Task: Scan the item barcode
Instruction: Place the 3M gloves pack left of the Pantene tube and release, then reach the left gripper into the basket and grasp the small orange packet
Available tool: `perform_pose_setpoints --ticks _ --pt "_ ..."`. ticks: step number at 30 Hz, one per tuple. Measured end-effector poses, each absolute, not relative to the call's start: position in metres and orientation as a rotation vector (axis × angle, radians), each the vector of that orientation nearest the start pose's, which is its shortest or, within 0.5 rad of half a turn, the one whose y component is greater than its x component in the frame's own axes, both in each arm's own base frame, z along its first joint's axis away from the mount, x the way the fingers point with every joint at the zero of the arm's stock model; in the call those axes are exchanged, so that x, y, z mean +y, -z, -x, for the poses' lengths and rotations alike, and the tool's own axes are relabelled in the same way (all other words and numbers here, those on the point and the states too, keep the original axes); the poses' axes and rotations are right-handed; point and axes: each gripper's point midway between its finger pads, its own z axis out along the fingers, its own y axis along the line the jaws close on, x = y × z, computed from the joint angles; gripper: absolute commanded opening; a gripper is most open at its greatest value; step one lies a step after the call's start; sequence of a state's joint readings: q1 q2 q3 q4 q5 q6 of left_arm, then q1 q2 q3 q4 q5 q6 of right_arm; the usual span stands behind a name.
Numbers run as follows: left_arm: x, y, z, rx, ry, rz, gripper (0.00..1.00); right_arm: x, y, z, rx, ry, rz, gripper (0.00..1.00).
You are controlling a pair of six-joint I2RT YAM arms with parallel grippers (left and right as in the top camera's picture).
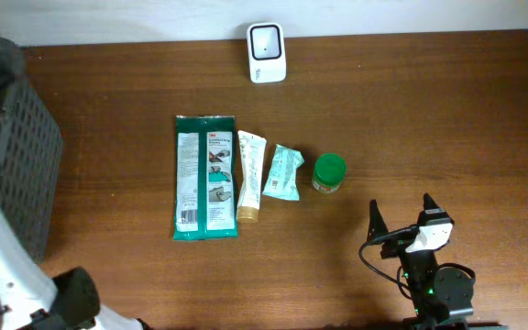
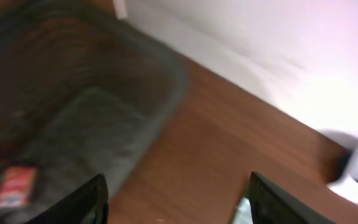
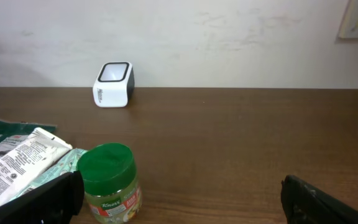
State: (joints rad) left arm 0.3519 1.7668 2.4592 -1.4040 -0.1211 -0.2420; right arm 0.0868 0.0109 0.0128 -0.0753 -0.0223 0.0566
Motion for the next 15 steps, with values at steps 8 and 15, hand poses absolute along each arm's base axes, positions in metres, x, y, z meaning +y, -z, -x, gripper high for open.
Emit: perform_pose_setpoints --ticks 8,15 --pt "0.315 -0.317 -0.315 2.238 -0.461 1.120 0.56 0.025 -0.159 -0.245 1.645 -0.128 0.042 0.98" --pt "0.357 -0.190 -0.302 2.448 -0.537 1.020 0.61 0.025 -0.159 -0.245 1.646 -0.128 0.043 0.98"
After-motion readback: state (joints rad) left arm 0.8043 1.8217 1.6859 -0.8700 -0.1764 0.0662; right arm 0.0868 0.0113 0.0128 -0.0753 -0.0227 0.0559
